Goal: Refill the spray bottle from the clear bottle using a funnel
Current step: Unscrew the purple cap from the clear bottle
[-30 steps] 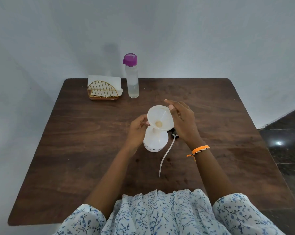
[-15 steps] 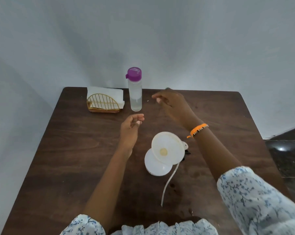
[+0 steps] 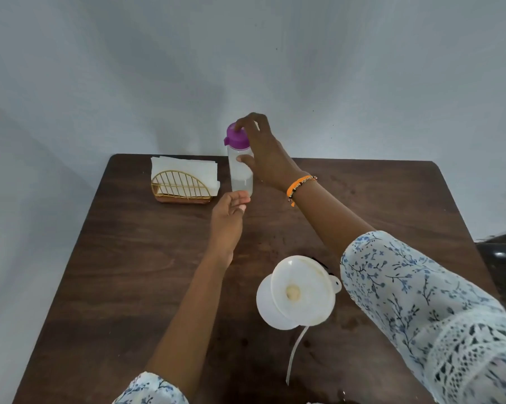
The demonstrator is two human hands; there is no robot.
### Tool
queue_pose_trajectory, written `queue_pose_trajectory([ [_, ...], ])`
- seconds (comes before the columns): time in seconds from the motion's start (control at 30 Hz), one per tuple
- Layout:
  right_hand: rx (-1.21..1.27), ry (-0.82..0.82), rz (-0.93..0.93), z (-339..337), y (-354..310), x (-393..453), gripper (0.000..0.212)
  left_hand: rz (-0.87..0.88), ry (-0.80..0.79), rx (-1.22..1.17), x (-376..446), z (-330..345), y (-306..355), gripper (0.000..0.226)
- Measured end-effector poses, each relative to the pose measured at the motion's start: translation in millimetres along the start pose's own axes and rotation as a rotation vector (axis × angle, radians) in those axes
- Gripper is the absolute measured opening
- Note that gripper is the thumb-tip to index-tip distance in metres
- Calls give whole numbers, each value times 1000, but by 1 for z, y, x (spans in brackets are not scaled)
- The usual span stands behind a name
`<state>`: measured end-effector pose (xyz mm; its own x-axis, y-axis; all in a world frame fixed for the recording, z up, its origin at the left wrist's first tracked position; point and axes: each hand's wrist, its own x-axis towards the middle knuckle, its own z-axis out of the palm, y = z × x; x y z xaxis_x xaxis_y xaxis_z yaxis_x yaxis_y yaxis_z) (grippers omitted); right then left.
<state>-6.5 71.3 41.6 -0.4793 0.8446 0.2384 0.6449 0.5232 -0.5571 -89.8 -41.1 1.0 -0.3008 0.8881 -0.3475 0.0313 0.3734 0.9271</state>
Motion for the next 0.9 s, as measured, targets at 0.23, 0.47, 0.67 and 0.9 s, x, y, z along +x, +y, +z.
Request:
queue_pose_trajectory([
  [0.23, 264, 44, 129, -4, -2, -12, 61, 0, -31, 3, -7, -3, 4, 29],
  [0.47, 229, 65, 203, -22, -5, -31, 58, 52, -37, 12, -25, -6, 25, 31],
  [0.67, 317, 209, 225, -70, -37, -55, 59, 87, -34, -23, -48, -8, 40, 30],
  [0.9, 526, 424, 141, -132, -87, -80, 51, 114, -20, -85, -76, -6, 47, 44],
])
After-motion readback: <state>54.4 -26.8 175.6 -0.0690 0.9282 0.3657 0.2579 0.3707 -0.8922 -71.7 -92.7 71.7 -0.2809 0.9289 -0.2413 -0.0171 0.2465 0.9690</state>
